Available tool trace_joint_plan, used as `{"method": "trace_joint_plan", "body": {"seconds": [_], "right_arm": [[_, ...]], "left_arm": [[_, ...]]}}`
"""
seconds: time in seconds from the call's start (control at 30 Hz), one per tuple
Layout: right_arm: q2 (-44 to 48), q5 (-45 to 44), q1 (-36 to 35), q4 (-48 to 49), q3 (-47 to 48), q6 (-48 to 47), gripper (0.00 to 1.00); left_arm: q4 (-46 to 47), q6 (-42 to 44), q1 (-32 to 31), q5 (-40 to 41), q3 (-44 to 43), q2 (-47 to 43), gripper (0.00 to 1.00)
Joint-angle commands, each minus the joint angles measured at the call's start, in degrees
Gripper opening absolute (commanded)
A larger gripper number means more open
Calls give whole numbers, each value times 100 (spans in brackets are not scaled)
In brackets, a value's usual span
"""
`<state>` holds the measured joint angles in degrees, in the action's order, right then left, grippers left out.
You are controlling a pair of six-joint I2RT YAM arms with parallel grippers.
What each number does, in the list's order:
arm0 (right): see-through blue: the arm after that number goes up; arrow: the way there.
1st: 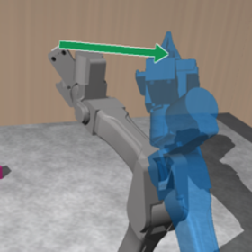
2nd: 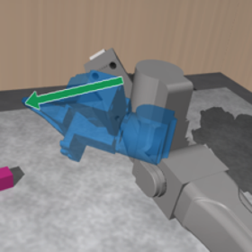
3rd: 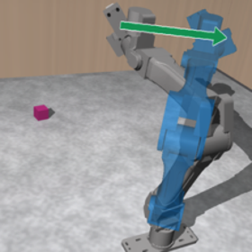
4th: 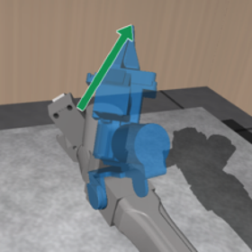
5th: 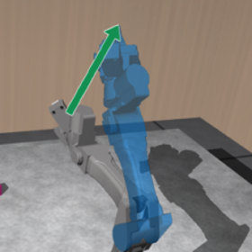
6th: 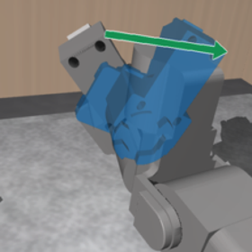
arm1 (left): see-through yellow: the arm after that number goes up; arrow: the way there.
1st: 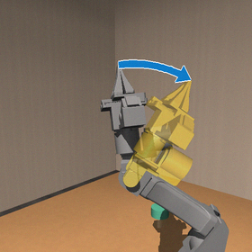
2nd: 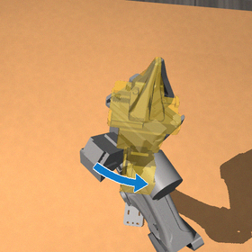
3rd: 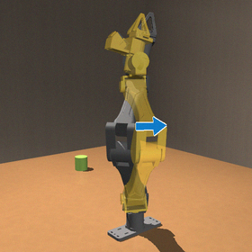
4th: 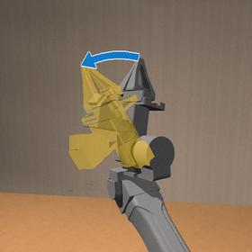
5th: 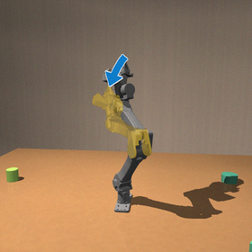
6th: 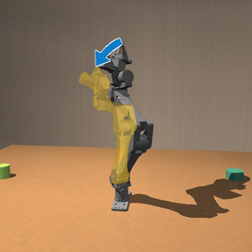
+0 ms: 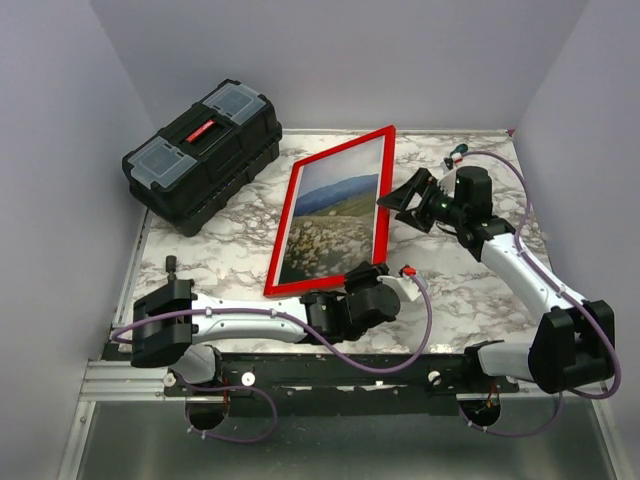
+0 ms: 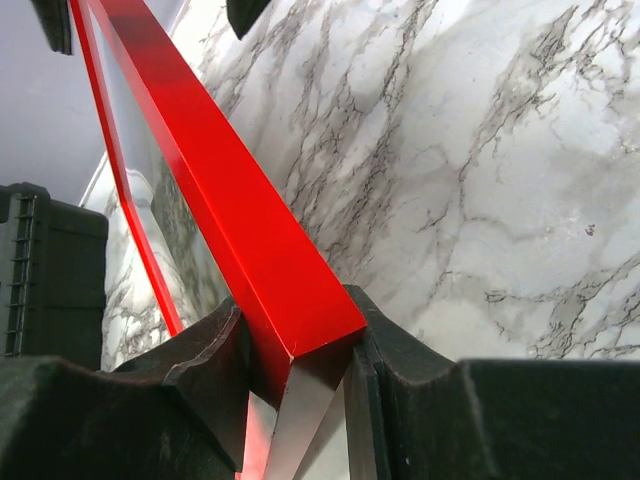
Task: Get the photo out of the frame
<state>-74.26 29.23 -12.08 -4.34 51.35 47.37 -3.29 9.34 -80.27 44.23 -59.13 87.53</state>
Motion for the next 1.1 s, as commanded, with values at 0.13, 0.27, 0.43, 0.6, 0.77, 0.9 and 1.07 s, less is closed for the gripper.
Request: {"method": "trace_joint_plan", "body": {"seconds": [0.13,0.27,0.43,0.6,0.77,0.9,1.07], "right_arm": [[-113,35,-222,161,153,50,93],[-357,-338,-476,3,353,-14,79],[-513,-854,-724,-406,770,-277,49],[-515,-1451,-858,-1028,1178,-631,17],[-426,-1909,-858,-1731,1662,-1113,1],[-242,-2463,-858,-2435,2115,-1655,0],[-190,-3308,-853,-3617,3004,-2265,0]], "left_arm": [[-14,-1461,-21,-722,-98,-220,0],[-70,-1520,-16,-762,-140,-233,0],[-133,-1532,-16,-862,-159,-324,0],[-188,-1673,-17,-1146,-133,-581,44],[-481,-1673,-22,-1536,-152,-1115,87],[-956,-1710,-21,-1934,-216,-1885,98],[-1559,-1841,169,-1941,-294,-2921,98]]}}
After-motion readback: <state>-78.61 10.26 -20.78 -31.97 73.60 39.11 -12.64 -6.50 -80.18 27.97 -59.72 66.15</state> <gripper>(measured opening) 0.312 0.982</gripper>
